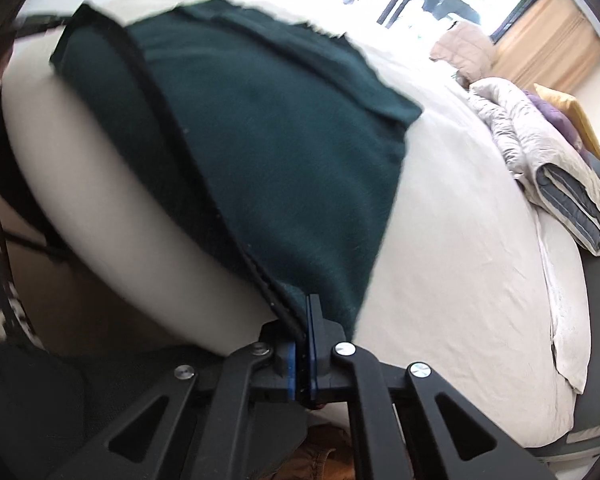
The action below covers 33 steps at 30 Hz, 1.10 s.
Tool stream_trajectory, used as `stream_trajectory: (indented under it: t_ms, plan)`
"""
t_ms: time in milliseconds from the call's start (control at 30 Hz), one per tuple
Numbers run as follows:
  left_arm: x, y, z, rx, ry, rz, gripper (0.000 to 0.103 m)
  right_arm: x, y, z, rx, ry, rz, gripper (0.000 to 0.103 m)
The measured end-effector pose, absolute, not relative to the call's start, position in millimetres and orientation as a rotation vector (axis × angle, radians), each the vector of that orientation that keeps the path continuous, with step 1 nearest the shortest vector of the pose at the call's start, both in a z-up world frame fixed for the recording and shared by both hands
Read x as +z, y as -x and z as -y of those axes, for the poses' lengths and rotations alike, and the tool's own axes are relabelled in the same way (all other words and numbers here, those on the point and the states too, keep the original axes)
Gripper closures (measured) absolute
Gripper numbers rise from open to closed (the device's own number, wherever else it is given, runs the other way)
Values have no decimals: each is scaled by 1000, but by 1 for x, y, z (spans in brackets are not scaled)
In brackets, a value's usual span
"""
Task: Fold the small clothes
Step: 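Grasp the sweater hem with the left tool while the right tool grasps it too, then lift the hem with both tools and fold it over toward the collar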
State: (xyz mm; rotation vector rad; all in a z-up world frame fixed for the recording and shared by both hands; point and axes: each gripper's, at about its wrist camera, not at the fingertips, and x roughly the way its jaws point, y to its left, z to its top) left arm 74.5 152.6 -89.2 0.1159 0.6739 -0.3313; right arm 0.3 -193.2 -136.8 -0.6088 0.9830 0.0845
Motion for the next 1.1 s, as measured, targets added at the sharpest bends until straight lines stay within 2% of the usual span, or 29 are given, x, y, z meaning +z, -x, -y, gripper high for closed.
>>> stream_trajectory:
  t_ms: [533,833,1100]
  plan:
    - [-25,-138,-169,-266,-21,-559,98,-74,-114,172,2,642,-769,99]
    - [-12,-238,-168,-213,-27,-591,98,-70,-233,177,-22,604,-824,99]
    - [-36,-345,-167,-175,-30,-714,98,-99,-317,190,-3,524,-941,99]
